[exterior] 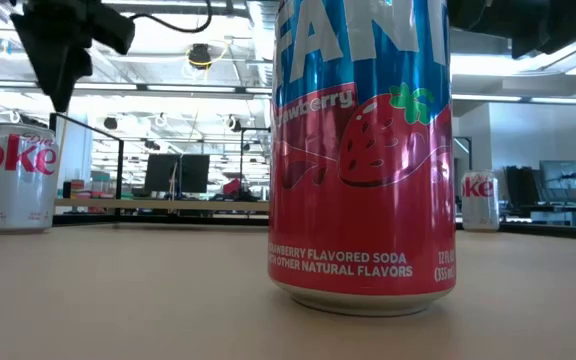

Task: Place canned beverage on shelf
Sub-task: Put the left silver soda can on the shelf

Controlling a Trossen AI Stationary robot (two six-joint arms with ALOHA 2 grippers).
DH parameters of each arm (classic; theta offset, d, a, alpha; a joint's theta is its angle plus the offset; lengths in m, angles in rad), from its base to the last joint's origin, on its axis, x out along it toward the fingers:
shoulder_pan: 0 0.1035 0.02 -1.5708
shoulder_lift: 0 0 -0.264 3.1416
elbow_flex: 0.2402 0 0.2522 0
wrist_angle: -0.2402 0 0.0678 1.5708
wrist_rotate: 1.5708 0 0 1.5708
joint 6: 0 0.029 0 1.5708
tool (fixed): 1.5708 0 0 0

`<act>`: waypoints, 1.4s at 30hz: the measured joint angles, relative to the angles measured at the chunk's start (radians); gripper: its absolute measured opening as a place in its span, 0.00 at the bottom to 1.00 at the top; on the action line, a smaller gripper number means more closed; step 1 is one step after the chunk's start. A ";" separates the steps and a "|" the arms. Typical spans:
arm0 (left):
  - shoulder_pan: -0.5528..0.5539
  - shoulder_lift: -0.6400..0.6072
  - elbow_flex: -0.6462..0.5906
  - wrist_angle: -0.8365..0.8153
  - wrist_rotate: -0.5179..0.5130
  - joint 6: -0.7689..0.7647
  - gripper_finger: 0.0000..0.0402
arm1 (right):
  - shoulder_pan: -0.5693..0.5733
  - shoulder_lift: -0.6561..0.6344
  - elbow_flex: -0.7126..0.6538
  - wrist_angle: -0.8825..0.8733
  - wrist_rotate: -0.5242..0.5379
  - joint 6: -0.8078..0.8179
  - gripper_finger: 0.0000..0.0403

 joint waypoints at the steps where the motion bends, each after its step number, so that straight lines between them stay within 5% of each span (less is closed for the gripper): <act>1: 0.000 0.000 -0.009 -0.001 0.000 0.000 0.78 | 0.000 0.000 0.000 -0.002 0.000 0.000 0.32; 16: 0.000 0.000 -0.176 0.035 0.006 0.076 0.84 | 0.000 0.000 0.000 -0.008 0.000 0.000 0.32; 21: 0.000 0.001 -0.264 0.131 0.083 0.076 0.84 | 0.000 0.000 0.000 -0.010 0.000 0.000 0.32; 27: 0.002 0.001 -0.286 0.113 0.075 0.099 0.76 | 0.000 0.000 0.000 -0.005 0.000 0.000 0.32; 30: 0.002 0.002 -0.270 0.115 0.067 0.114 0.69 | 0.000 0.000 0.000 0.003 0.000 0.000 0.32; 42: 0.111 0.033 0.006 0.090 -0.005 0.289 0.69 | 0.000 0.000 0.000 0.006 0.000 -0.001 0.32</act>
